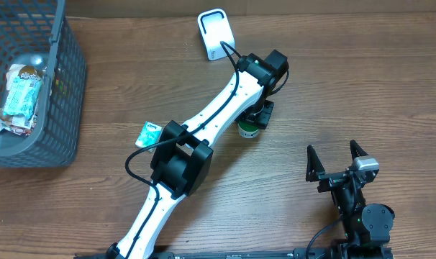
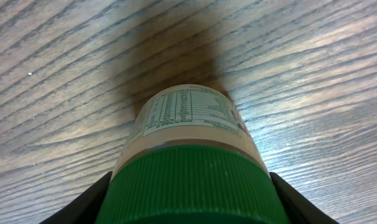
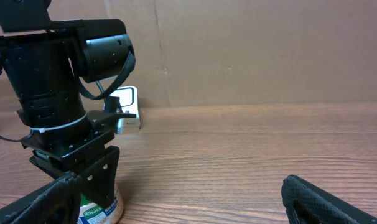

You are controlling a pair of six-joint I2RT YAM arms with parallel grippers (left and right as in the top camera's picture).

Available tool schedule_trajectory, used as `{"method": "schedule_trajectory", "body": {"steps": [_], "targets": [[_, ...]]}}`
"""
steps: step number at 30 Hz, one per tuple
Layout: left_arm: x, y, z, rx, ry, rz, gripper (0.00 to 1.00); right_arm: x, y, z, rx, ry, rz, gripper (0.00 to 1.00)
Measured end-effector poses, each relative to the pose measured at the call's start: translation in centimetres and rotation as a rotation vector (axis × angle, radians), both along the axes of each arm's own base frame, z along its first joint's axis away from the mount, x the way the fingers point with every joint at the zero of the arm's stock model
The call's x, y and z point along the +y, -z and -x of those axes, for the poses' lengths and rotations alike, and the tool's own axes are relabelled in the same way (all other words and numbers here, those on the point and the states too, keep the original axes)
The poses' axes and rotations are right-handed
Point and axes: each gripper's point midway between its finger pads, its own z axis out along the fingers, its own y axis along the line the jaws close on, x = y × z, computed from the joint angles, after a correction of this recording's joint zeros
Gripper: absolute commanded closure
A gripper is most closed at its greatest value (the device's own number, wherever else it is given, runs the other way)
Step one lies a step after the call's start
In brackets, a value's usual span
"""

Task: Scan the item barcode
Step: 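Lift the jar out and carry it toward the white scanner, then release the jar on the table and withdraw the left gripper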

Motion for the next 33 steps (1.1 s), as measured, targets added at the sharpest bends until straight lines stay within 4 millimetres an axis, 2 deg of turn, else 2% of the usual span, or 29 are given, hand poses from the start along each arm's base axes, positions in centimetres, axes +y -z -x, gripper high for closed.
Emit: {"method": "schedule_trajectory", "body": {"steps": [3, 4, 8, 10, 14, 20, 24, 26, 27, 30, 33], "targets": [[0.0, 0.0, 0.0, 0.002, -0.044, -0.001, 0.44, 0.0, 0.0, 0.0, 0.0, 0.0, 0.0, 0.0], [0.0, 0.0, 0.0, 0.002, -0.06, -0.001, 0.4, 0.0, 0.0, 0.0, 0.0, 0.0, -0.001, 0.0], [0.0, 0.0, 0.1, 0.006, -0.081, -0.003, 0.14, 0.0, 0.0, 0.0, -0.001, 0.0, -0.001, 0.0], [0.2, -0.1, 0.2, 0.012, -0.08, -0.009, 0.04, 0.0, 0.0, 0.0, 0.0, 0.0, 0.0, 0.0], [0.5, -1.4, 0.4, 0.019, -0.046, -0.015, 0.0, 0.0, 0.0, 0.0, 0.0, 0.0, -0.001, 0.0], [0.9, -6.5, -0.9, -0.05, -0.026, 0.018, 0.01, 0.0, 0.0, 0.0, 0.0, 0.0, 0.0, 0.0], [2.0, -10.8, -1.9, -0.125, -0.013, 0.048, 0.1, 0.0, 0.0, 0.0, 0.0, 0.0, 0.0, 0.0], [2.6, -11.8, -2.7, -0.159, -0.016, 0.06, 0.21, 0.0, 0.0, 0.0, 0.0, 0.0, 0.0, 0.0], [3.0, -12.2, -2.9, -0.169, -0.02, 0.06, 0.3, 0.0, 0.0, 0.0, 0.0, 0.0, -0.001, 0.0], [4.6, -12.6, -3.9, -0.178, -0.046, 0.058, 0.47, 0.0, 0.0, 0.0, 0.0, 0.0, 0.0, 0.0], [6.8, -13.4, -5.1, -0.191, -0.093, 0.065, 0.46, 0.0, 0.0, 0.0, 0.0, 0.0, -0.001, 0.0]]}}
